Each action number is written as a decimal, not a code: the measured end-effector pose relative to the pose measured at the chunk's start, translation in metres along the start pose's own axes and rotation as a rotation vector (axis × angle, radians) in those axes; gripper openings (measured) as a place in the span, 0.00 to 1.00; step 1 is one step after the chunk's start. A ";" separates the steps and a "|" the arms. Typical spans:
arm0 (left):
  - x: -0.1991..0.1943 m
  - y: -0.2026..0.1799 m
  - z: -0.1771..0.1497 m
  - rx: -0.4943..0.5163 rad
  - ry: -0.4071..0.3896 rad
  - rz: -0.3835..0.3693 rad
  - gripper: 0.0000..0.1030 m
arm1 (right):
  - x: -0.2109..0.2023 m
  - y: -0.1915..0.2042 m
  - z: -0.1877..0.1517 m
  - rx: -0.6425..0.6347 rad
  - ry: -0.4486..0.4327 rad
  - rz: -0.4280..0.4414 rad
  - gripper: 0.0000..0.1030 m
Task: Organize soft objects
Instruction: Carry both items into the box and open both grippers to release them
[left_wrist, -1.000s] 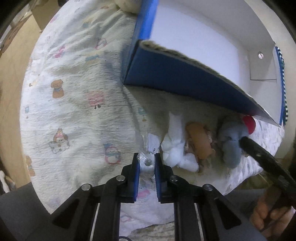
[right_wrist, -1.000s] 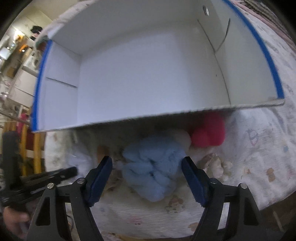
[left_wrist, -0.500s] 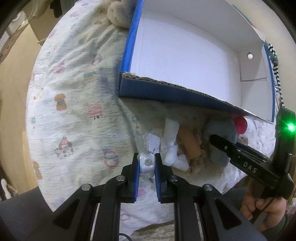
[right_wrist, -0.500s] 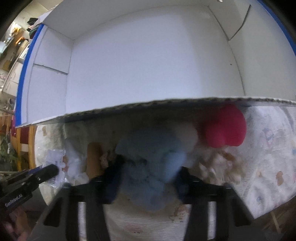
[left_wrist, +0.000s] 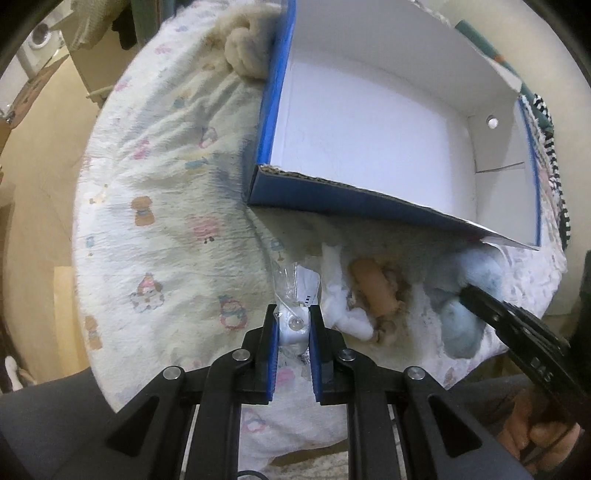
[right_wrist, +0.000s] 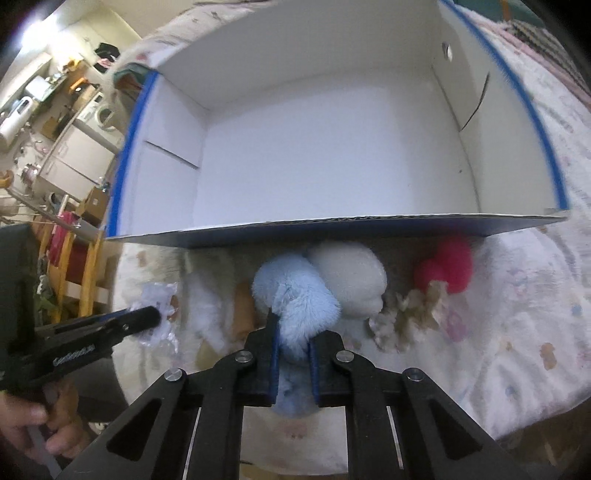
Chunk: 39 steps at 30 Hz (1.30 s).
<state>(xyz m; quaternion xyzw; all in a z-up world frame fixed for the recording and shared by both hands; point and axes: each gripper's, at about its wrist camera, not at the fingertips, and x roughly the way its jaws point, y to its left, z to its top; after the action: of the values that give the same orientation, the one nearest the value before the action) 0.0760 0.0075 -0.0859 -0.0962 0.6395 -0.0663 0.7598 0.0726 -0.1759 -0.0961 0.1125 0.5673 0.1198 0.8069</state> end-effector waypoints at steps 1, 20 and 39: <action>-0.007 0.000 -0.003 0.002 -0.014 0.001 0.13 | -0.009 0.002 -0.002 -0.009 -0.015 0.003 0.14; -0.109 -0.055 0.031 0.122 -0.269 0.040 0.13 | -0.108 0.026 0.041 -0.128 -0.228 -0.005 0.14; -0.012 -0.068 0.107 0.201 -0.200 0.093 0.13 | -0.008 0.003 0.096 -0.110 -0.108 -0.032 0.14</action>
<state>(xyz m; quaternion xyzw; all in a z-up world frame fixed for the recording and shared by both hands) 0.1810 -0.0496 -0.0412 0.0041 0.5547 -0.0848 0.8277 0.1603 -0.1802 -0.0567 0.0653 0.5173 0.1318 0.8431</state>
